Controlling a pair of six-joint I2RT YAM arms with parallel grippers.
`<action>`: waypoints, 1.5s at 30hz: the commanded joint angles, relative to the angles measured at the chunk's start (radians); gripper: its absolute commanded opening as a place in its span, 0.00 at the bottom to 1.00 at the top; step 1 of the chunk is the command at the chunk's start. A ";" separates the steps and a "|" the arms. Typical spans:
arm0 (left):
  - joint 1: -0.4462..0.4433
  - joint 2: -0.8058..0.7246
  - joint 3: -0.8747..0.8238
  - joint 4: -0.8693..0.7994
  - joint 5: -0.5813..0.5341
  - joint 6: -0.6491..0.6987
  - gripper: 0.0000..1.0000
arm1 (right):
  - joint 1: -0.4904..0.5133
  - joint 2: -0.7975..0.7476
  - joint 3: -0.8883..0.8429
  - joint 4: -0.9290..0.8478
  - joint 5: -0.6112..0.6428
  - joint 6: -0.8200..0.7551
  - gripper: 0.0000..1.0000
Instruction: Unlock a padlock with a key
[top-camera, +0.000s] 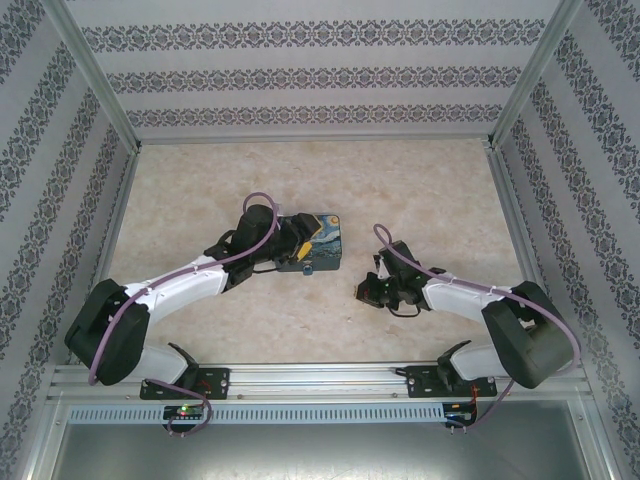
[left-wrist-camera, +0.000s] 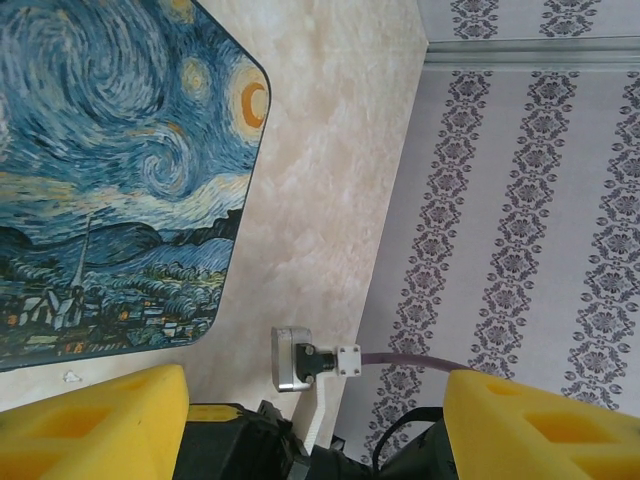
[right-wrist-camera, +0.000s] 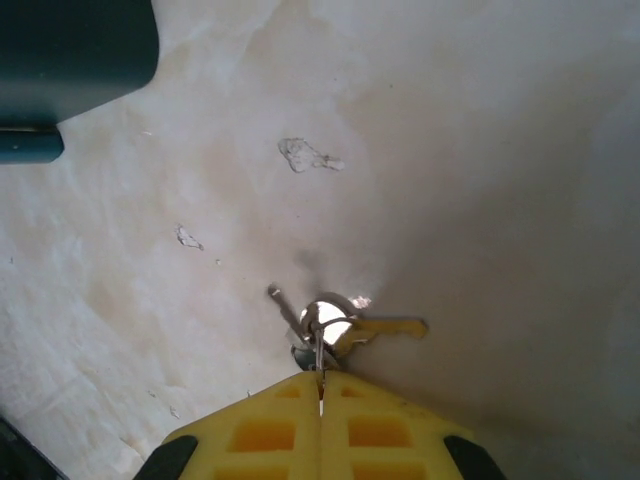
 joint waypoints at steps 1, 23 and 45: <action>-0.014 -0.010 -0.012 0.012 -0.012 0.004 0.69 | 0.011 0.003 0.017 0.005 0.020 -0.024 0.01; -0.016 0.005 -0.020 0.022 -0.006 0.004 0.69 | 0.024 -0.069 0.137 -0.161 0.082 -0.121 0.52; -0.016 -0.002 -0.014 0.009 -0.015 0.007 0.69 | 0.036 0.108 0.160 -0.161 0.070 -0.187 0.50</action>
